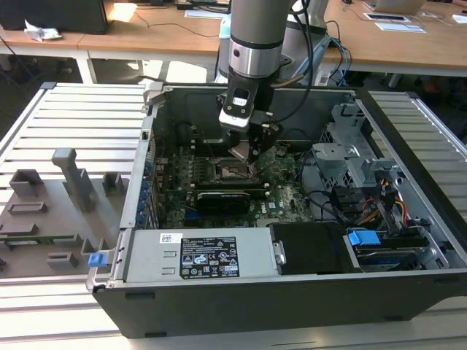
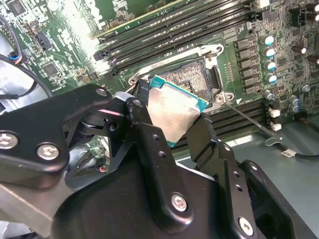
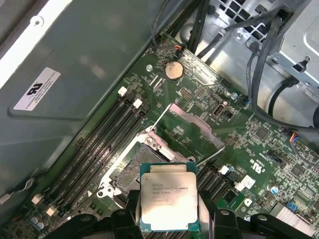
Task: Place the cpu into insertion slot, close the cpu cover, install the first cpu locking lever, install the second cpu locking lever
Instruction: 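Place the cpu into insertion slot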
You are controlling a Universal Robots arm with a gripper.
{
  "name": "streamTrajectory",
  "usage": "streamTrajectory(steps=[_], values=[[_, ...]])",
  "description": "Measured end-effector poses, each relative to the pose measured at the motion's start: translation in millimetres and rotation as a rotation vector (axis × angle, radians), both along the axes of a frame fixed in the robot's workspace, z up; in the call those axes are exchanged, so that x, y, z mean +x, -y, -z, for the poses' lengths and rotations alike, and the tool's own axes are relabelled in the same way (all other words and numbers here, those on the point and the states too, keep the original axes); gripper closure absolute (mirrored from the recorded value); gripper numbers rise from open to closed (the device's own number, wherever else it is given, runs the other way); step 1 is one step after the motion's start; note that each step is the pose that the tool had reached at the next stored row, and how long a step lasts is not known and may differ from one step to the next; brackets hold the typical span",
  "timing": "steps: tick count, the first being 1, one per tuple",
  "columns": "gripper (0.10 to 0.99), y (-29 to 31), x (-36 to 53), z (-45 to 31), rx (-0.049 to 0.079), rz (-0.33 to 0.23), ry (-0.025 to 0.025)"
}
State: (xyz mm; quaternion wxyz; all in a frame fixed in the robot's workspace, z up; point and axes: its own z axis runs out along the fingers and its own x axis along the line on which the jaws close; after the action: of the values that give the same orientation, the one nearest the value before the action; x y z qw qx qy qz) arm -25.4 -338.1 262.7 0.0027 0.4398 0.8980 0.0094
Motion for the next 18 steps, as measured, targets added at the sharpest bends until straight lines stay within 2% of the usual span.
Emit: streamTrajectory(steps=[14, 18], values=[[0.541, 0.0, 0.1, 0.0, -0.006, 0.116, 0.0], [0.541, 0.0, 0.2, 0.0, -0.007, 0.12, 0.0001]])
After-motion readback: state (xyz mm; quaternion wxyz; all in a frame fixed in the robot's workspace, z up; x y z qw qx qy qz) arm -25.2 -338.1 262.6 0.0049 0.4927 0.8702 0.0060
